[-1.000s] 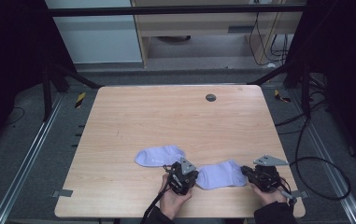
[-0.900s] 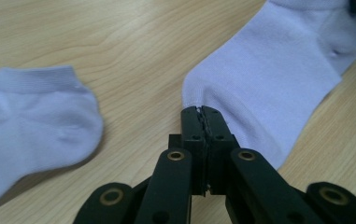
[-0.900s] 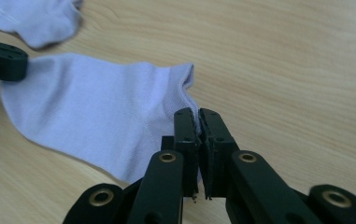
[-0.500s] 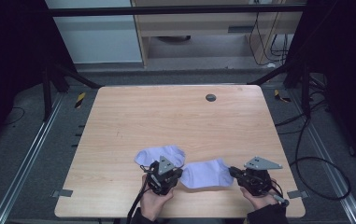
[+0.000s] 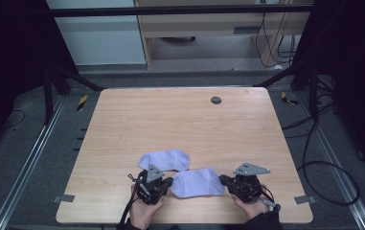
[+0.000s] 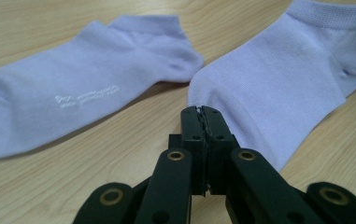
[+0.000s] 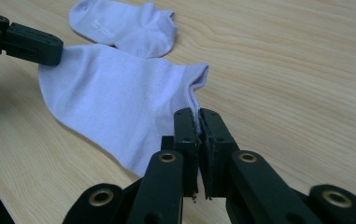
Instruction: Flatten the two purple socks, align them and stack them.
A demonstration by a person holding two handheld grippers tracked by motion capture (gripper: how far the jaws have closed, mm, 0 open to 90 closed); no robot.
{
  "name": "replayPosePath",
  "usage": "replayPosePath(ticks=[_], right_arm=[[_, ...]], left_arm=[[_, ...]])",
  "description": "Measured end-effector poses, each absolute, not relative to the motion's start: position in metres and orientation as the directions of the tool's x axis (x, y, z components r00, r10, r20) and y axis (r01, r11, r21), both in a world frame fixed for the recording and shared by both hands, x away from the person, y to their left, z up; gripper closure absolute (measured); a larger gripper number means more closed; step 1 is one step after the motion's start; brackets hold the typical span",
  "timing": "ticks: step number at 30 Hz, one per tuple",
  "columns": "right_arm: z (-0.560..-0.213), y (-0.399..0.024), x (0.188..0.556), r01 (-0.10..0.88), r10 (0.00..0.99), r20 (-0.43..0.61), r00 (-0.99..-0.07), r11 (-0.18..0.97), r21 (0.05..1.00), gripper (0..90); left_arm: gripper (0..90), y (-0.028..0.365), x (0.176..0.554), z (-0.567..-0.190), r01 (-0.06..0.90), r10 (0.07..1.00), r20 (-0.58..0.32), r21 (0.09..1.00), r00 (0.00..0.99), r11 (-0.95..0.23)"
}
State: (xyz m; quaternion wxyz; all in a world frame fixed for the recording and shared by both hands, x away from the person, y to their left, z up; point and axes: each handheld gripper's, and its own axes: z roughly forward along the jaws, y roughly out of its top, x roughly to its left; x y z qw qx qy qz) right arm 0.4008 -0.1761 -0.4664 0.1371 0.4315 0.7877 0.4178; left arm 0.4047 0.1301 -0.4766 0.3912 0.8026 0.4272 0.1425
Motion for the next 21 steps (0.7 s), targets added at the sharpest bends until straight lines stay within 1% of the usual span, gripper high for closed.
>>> replayPosePath(ticks=[5, 11, 15, 19, 21], right_arm=[[-0.472, -0.168, 0.402, 0.568, 0.782, 0.141, -0.608, 0.304, 0.764, 86.6], [-0.481, -0.169, 0.403, 0.591, 0.791, 0.130, -0.597, 0.324, 0.739, 86.2], [-0.485, -0.170, 0.404, 0.611, 0.797, 0.141, -0.588, 0.323, 0.723, 85.1], [-0.487, -0.170, 0.404, 0.613, 0.800, 0.135, -0.584, 0.326, 0.719, 79.3], [-0.485, -0.171, 0.404, 0.607, 0.804, 0.131, -0.579, 0.318, 0.728, 78.0]], left_arm=[[88.1, 0.135, 0.404, -0.480, 0.586, 0.805, -0.093, 0.734, 0.586, -0.342], [87.6, 0.132, 0.409, -0.490, 0.603, 0.807, -0.088, 0.712, 0.584, -0.359], [86.1, 0.131, 0.411, -0.496, 0.606, 0.805, -0.085, 0.706, 0.587, -0.367], [78.5, 0.133, 0.411, -0.494, 0.595, 0.807, -0.078, 0.718, 0.585, -0.362], [74.2, 0.136, 0.410, -0.491, 0.587, 0.811, -0.077, 0.730, 0.580, -0.350]])
